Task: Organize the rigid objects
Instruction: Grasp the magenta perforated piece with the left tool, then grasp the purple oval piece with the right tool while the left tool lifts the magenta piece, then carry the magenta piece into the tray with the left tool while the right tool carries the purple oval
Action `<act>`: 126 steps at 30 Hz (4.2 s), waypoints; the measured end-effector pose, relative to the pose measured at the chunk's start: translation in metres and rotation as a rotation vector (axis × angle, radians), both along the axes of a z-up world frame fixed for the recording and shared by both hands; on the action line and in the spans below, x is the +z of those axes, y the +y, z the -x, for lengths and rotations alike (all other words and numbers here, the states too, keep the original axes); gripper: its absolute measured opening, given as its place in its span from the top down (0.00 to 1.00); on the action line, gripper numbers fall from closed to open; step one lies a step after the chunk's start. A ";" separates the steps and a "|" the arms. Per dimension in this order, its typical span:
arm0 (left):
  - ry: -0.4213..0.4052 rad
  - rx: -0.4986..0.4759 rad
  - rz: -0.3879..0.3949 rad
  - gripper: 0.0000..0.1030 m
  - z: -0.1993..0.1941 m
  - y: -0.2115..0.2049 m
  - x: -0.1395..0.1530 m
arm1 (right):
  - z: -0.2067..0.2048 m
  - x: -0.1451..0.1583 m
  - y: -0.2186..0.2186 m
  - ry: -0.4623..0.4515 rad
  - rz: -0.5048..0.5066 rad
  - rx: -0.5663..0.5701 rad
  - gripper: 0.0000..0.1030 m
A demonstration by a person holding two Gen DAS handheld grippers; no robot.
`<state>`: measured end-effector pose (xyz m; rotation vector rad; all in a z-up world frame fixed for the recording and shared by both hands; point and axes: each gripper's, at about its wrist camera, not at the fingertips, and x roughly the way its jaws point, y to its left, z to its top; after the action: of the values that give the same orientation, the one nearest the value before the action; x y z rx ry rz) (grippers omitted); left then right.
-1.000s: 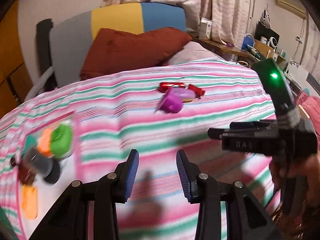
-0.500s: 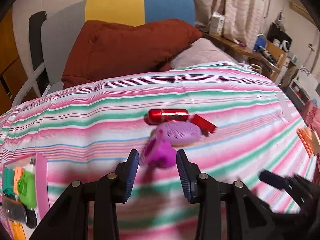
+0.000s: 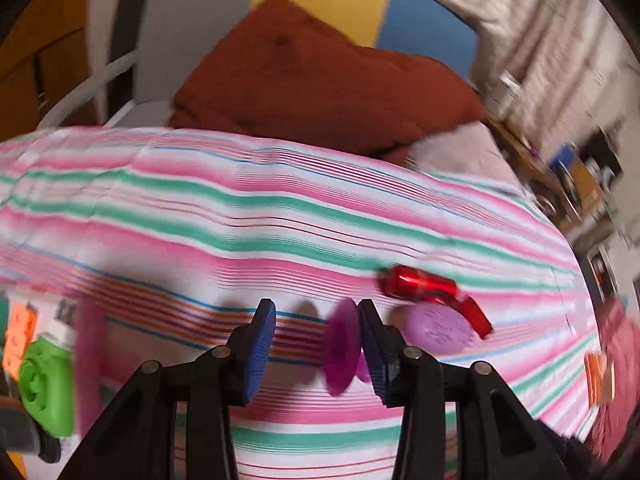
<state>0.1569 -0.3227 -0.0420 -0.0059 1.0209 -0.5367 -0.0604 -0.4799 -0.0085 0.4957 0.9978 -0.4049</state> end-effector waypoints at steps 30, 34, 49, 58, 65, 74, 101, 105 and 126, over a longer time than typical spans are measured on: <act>-0.190 -0.154 -0.103 0.69 0.064 -0.022 -0.012 | 0.001 -0.001 -0.003 0.006 -0.011 -0.011 0.34; -0.178 -0.168 -0.071 0.69 0.068 -0.016 -0.014 | 0.001 -0.003 -0.007 0.006 -0.012 -0.016 0.34; -0.212 -0.201 -0.023 0.69 0.106 0.017 -0.030 | -0.011 0.009 0.017 -0.172 0.048 0.120 0.34; -0.249 -0.222 -0.018 0.69 0.118 0.038 -0.034 | -0.078 0.003 0.033 -0.131 0.250 0.394 0.35; -0.254 -0.223 -0.023 0.69 0.118 0.037 -0.035 | -0.140 -0.030 0.019 0.031 0.226 0.451 0.33; -0.255 -0.221 -0.012 0.69 0.119 0.038 -0.037 | -0.126 -0.024 0.017 0.035 0.159 0.466 0.33; -0.229 -0.228 0.026 0.69 0.114 0.044 -0.037 | -0.038 -0.040 0.034 0.058 0.063 0.248 0.56; -0.219 -0.231 0.027 0.69 0.112 0.044 -0.036 | -0.028 -0.038 0.048 0.057 0.124 0.257 0.57; -0.193 -0.249 0.009 0.69 0.155 0.072 -0.025 | -0.029 -0.029 0.080 0.043 0.225 0.357 0.57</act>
<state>0.0021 -0.2509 -0.0669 0.1643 0.8352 -0.7534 -0.0314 -0.4003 -0.0375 0.1017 1.0439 -0.2033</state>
